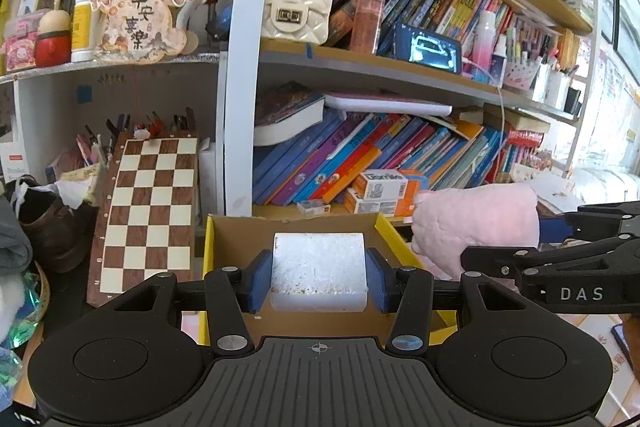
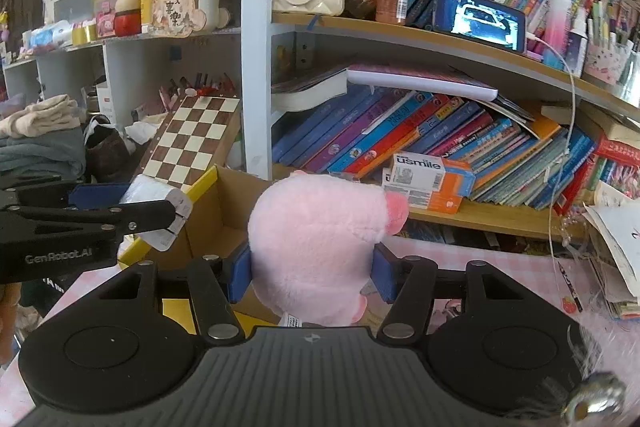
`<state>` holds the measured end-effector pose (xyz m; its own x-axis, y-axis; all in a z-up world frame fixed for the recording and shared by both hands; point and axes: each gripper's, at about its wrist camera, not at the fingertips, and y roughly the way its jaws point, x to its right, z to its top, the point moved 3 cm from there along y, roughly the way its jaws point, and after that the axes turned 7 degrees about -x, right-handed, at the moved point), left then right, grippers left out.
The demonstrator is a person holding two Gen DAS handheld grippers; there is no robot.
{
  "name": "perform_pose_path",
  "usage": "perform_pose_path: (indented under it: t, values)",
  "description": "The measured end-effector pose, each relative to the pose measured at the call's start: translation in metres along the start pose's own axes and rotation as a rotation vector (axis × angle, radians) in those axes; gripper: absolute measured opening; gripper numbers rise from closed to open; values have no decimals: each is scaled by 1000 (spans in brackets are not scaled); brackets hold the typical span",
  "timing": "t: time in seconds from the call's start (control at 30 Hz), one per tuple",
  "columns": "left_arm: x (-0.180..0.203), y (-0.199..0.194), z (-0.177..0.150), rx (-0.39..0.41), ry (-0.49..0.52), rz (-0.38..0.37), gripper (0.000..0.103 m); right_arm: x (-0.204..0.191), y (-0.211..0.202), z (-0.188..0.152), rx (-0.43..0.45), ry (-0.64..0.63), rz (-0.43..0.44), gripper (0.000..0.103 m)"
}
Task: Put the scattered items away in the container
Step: 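Lift the pig with the right gripper while the left carries the sponge toward the box, then lower the white sponge into the yellow box and open the left gripper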
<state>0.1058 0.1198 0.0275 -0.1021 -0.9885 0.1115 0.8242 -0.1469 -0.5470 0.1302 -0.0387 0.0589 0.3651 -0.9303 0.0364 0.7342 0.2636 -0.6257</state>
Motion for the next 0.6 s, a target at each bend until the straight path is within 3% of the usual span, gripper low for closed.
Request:
perform_pose_path:
  t: [0.6]
  values:
    - [-8,56,-2,-93,31,23,47,7,50,1,-75,7,42,56]
